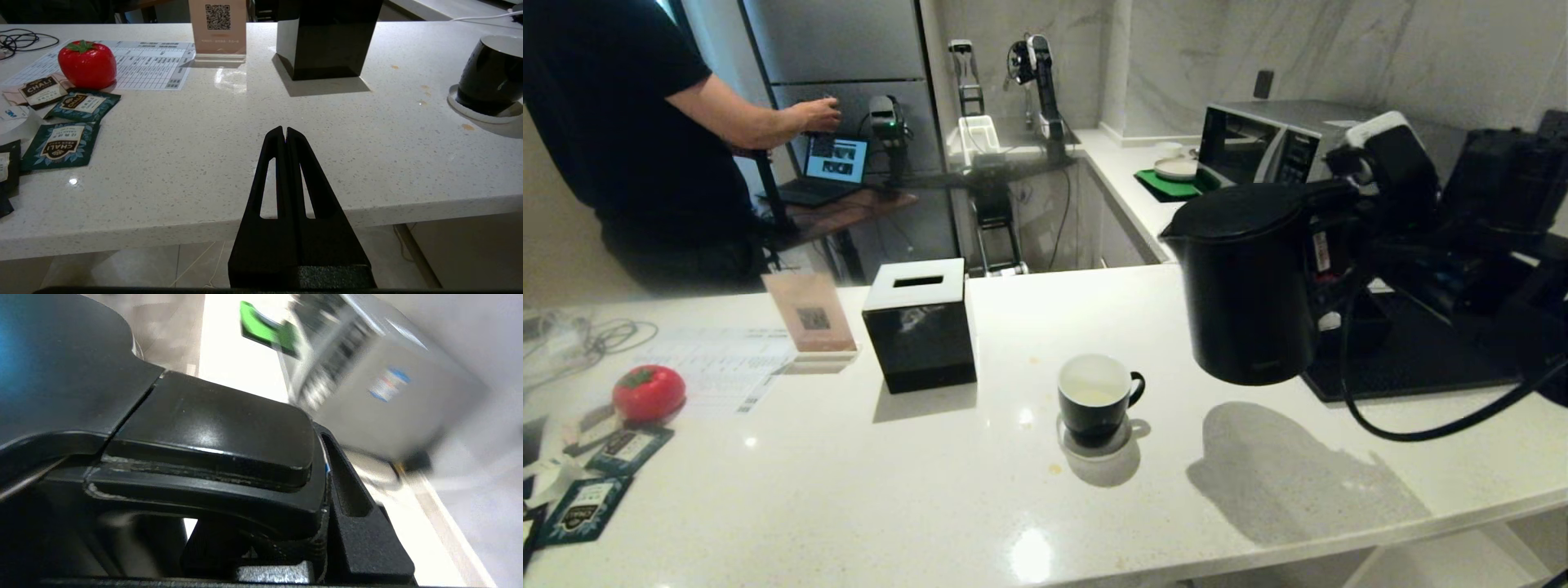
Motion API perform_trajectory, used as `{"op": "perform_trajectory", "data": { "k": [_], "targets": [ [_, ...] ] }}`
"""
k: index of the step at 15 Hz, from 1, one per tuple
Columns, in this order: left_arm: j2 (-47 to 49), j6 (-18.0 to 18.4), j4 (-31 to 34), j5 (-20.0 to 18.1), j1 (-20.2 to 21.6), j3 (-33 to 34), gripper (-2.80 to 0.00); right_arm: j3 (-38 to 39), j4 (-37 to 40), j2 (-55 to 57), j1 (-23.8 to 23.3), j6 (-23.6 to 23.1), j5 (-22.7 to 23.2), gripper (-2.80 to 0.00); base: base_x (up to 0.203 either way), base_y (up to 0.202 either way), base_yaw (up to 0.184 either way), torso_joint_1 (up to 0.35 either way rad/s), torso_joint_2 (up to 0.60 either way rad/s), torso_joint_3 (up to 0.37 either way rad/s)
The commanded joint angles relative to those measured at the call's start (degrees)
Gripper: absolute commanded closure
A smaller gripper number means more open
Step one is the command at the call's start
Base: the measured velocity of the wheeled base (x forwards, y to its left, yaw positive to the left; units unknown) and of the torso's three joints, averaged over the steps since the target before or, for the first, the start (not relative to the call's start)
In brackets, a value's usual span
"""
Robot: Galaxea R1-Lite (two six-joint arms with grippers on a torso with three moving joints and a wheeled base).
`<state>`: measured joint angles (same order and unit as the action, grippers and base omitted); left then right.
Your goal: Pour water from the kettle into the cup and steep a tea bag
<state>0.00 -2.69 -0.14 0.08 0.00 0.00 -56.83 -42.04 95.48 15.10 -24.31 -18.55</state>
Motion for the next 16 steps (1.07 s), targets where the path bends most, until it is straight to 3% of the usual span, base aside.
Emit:
{"op": "perform_trajectory", "data": {
  "k": [1,5,16],
  "targets": [
    [0.09,-0.03,-0.04,0.01,0.00,0.00,0.00,0.17,-0.29,-0.04,-3.19,1.57,-0.16,0.00,0.000,0.000,0.000,0.000,0.00,0.000],
    [0.09,-0.03,-0.04,0.01,0.00,0.00,0.00,0.23,-0.23,-0.38,-9.69,6.79,0.00,0.00,0.000,0.000,0.000,0.000,0.00,0.000],
    [0.02,-0.03,-0.04,0.01,0.00,0.00,0.00,0.00,-0.91,0.95,-24.31,11.15,0.27,0.00,0.000,0.000,0.000,0.000,0.00,0.000]
  ]
}}
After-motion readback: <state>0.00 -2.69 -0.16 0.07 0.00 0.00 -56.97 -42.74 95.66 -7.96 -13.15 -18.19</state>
